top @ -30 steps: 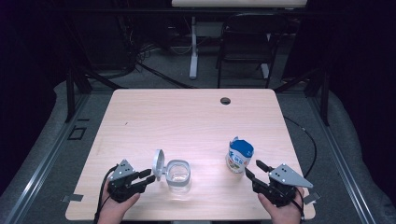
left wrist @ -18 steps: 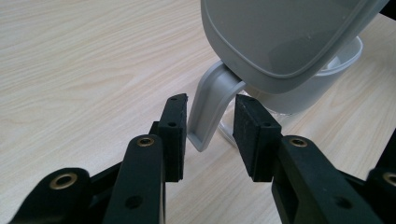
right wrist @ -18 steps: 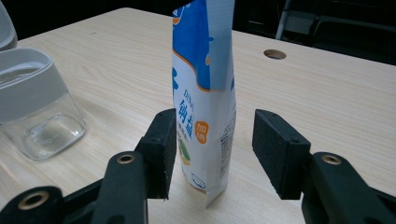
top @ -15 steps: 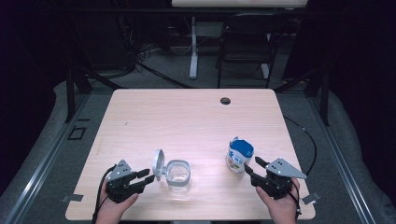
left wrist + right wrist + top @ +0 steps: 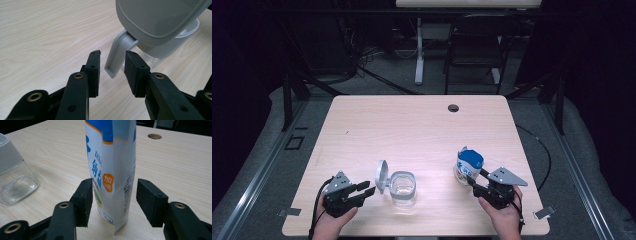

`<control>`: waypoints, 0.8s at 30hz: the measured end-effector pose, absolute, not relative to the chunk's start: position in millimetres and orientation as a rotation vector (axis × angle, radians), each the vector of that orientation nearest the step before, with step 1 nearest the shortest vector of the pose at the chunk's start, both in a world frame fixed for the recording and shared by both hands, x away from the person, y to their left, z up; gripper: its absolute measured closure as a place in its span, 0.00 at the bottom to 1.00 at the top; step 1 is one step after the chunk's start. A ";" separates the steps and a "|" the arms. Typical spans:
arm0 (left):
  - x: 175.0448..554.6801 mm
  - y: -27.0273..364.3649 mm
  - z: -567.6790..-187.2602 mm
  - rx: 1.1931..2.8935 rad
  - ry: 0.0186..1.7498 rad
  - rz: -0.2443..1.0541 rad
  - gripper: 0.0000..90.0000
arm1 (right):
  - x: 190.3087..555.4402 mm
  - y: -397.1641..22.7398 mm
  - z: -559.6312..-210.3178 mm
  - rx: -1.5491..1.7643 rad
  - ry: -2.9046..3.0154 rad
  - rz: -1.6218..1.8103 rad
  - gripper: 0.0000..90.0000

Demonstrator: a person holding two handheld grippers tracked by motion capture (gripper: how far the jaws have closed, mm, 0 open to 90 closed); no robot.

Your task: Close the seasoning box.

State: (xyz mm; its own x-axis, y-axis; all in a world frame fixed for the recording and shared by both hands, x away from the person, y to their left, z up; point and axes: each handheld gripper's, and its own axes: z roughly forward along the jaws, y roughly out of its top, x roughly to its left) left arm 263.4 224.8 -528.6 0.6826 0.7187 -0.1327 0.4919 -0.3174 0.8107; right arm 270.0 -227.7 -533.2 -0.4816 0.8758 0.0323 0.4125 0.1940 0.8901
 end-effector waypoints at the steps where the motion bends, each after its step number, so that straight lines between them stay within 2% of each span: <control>1: 263.6 225.1 -528.2 1.985 0.933 0.318 0.73 | 270.8 -226.9 -534.0 1.196 1.982 1.239 0.52; 24: 263.5 231.6 -528.7 1.976 0.947 0.327 0.73 | 288.9 -210.5 -562.2 1.191 1.988 1.172 0.45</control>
